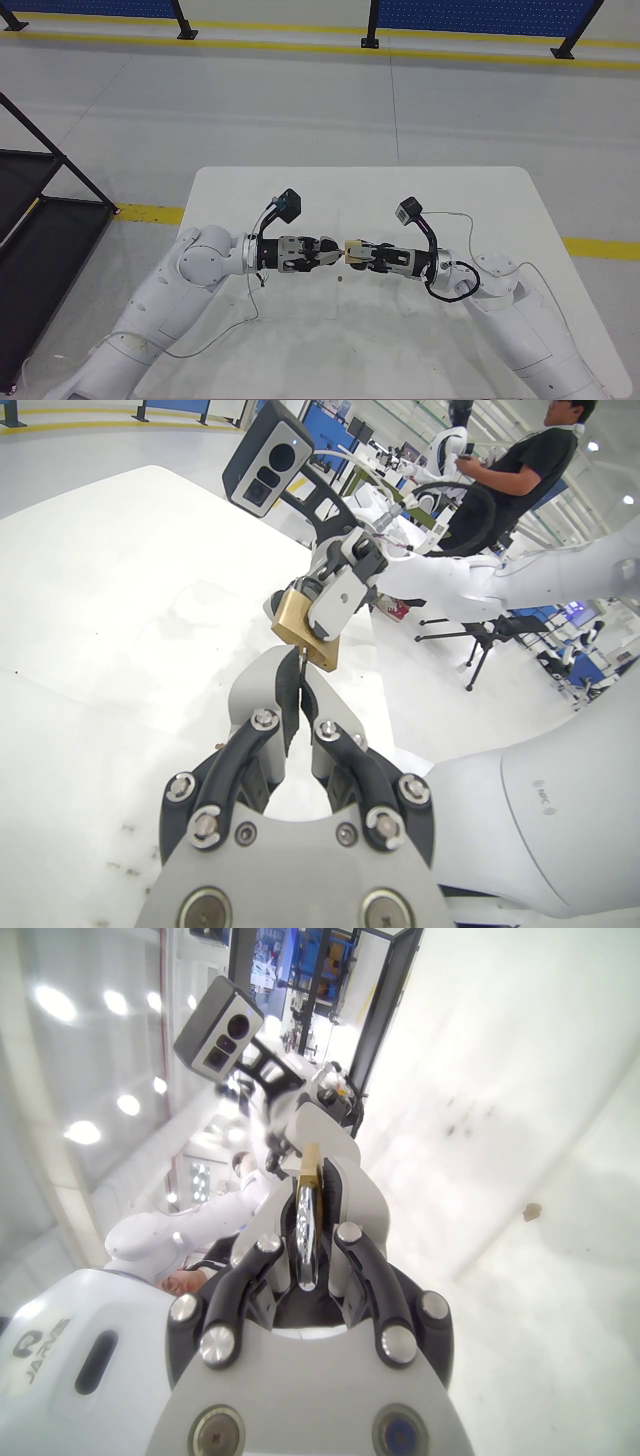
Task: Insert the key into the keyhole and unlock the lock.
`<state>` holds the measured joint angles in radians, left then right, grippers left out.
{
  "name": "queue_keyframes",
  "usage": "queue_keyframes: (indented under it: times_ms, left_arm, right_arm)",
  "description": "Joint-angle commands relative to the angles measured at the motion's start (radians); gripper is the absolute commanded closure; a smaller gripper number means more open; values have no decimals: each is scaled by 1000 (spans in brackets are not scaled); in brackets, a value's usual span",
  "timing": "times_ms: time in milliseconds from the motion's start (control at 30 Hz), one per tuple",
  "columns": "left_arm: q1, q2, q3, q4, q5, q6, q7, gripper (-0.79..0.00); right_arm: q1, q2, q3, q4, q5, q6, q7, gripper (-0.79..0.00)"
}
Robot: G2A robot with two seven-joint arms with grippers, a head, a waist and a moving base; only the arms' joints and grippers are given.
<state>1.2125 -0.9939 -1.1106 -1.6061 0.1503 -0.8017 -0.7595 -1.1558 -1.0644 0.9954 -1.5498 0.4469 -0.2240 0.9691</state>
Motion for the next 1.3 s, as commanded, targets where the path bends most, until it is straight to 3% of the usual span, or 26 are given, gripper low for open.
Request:
queue_keyframes:
  times_ms: [0, 1267]
  left_arm:
    - [1, 0, 0, -2, 13, -10, 12, 0]
    - [37, -3, -6, -27, 331, -76, 269, 0]
  right_arm:
    - [0, 0, 0, 0, 0, 0, 0, 0]
    - [0, 0, 0, 0, 0, 0, 0, 0]
